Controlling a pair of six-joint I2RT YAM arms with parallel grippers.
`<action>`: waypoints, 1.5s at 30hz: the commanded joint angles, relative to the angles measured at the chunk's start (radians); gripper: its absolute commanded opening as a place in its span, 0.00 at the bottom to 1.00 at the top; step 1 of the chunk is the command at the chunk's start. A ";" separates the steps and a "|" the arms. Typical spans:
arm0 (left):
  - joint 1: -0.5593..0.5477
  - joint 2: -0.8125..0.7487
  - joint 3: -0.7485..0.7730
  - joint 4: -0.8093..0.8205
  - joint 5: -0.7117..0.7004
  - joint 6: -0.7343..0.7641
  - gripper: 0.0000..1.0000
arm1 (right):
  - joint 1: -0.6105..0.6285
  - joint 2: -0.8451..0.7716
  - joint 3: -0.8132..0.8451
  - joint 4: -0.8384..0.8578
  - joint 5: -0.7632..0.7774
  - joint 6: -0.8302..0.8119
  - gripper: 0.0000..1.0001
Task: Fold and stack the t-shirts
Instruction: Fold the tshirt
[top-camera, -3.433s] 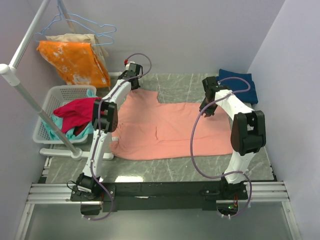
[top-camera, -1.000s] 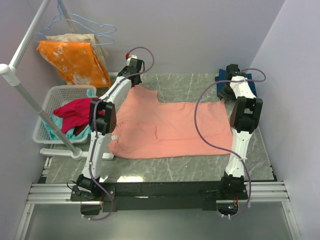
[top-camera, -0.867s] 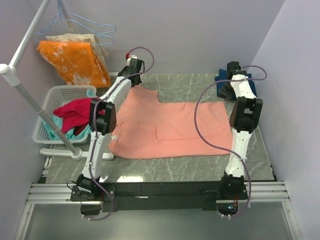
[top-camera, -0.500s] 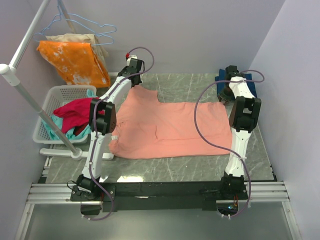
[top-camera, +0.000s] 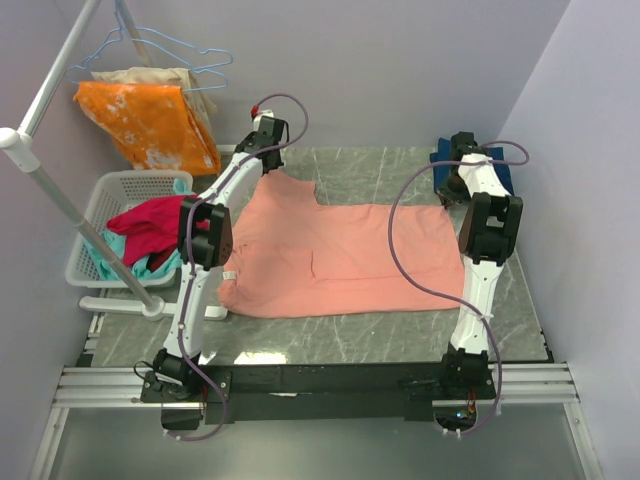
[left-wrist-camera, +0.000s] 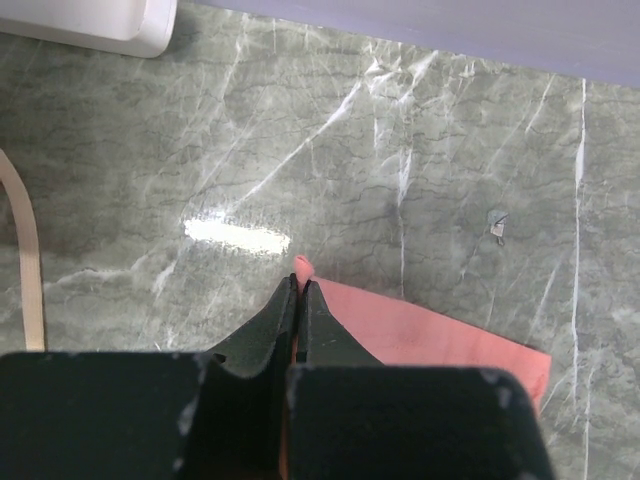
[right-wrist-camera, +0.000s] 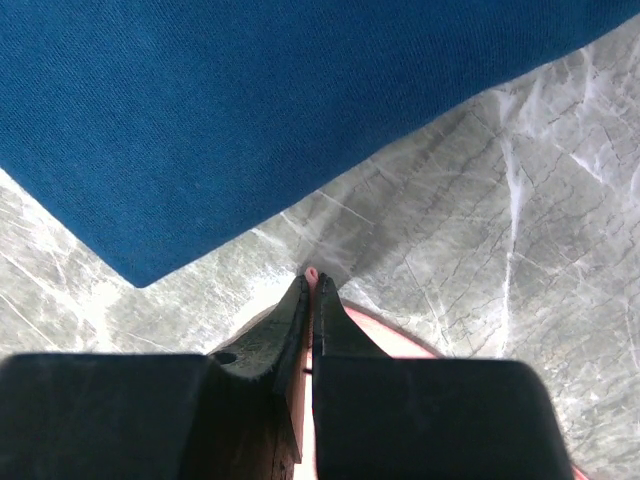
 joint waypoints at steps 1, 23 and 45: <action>-0.004 -0.090 0.004 0.002 -0.045 -0.005 0.01 | -0.004 -0.051 -0.029 -0.018 0.010 -0.001 0.00; -0.001 -0.299 -0.111 0.005 -0.030 -0.007 0.01 | -0.004 -0.344 -0.209 0.059 0.048 0.021 0.00; -0.027 -0.655 -0.581 -0.074 -0.039 -0.054 0.01 | -0.004 -0.725 -0.736 0.168 0.040 0.061 0.00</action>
